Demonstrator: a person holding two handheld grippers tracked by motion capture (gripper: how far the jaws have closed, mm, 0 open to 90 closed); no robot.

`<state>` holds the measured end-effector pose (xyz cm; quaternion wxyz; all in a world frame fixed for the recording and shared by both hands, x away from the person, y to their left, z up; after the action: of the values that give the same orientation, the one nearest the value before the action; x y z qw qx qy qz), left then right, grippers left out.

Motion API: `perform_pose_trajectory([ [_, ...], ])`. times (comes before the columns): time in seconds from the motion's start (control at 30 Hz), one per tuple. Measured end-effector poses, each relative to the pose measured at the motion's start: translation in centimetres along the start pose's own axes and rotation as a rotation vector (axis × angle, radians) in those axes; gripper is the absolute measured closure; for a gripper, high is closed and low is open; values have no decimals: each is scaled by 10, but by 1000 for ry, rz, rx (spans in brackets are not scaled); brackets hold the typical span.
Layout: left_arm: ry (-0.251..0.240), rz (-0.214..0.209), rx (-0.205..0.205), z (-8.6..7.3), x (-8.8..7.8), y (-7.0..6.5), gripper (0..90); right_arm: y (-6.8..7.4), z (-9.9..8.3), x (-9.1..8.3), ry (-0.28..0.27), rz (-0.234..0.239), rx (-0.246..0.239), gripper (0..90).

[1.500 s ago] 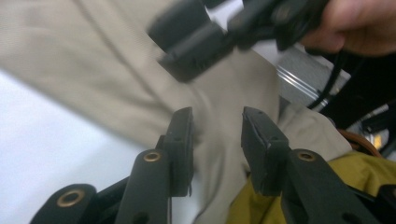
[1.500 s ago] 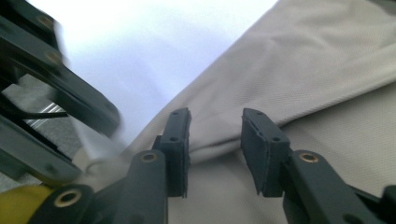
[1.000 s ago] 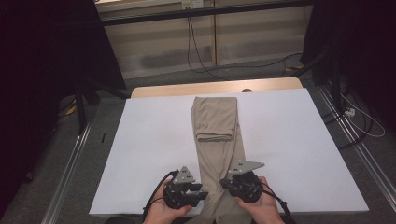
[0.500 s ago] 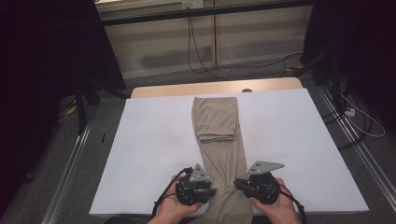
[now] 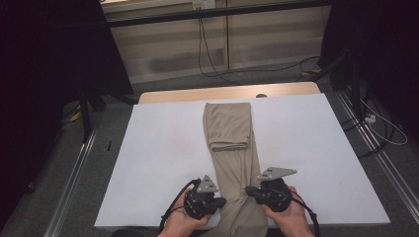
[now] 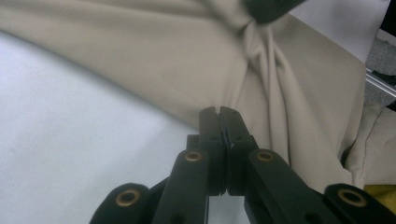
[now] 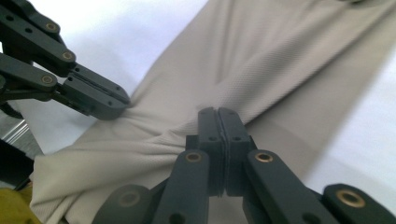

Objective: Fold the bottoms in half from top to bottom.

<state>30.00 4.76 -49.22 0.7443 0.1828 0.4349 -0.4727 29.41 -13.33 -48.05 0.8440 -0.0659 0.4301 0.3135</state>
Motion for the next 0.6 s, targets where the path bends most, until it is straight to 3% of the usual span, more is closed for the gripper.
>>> perform_pose_trajectory([
  [0.13, 2, -2, -9, 0, 0, -1, 894, -10, -11, -12, 21, -56, -4, 900],
  [0.33, 14, -9, -6, -2, -3, -3, 897, -22, -25, -23, 44, -83, 0, 900],
  [0.43, 30, -19, -8, -4, -4, -5, 896, -26, -32, -24, 81, -138, -24, 900],
  [0.47, 42, -32, -9, -5, -5, -6, 896, -28, -34, -24, 96, -157, -19, 834],
  [0.5, 42, -47, -16, -6, -7, -6, 892, -30, -34, -24, 87, -138, -5, 746],
  [0.57, 26, -48, -16, -7, -15, -6, 859, -32, -28, -26, 53, -114, -4, 714],
  [0.6, 17, -33, -21, -6, -19, -4, 788, -34, -21, -28, 31, -118, -13, 693],
])
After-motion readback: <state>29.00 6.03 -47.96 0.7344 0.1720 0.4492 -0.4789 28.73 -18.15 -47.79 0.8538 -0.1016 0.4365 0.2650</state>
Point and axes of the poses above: each handheld gripper's, and its own axes: x roughly forward along the jaws, z roughly out of its top, y roughly to its left, the point moved 5 cm from there along x, roughly forward along the jaws, and after that the axes turned 9 degrees about y, right-handed, at the moved point
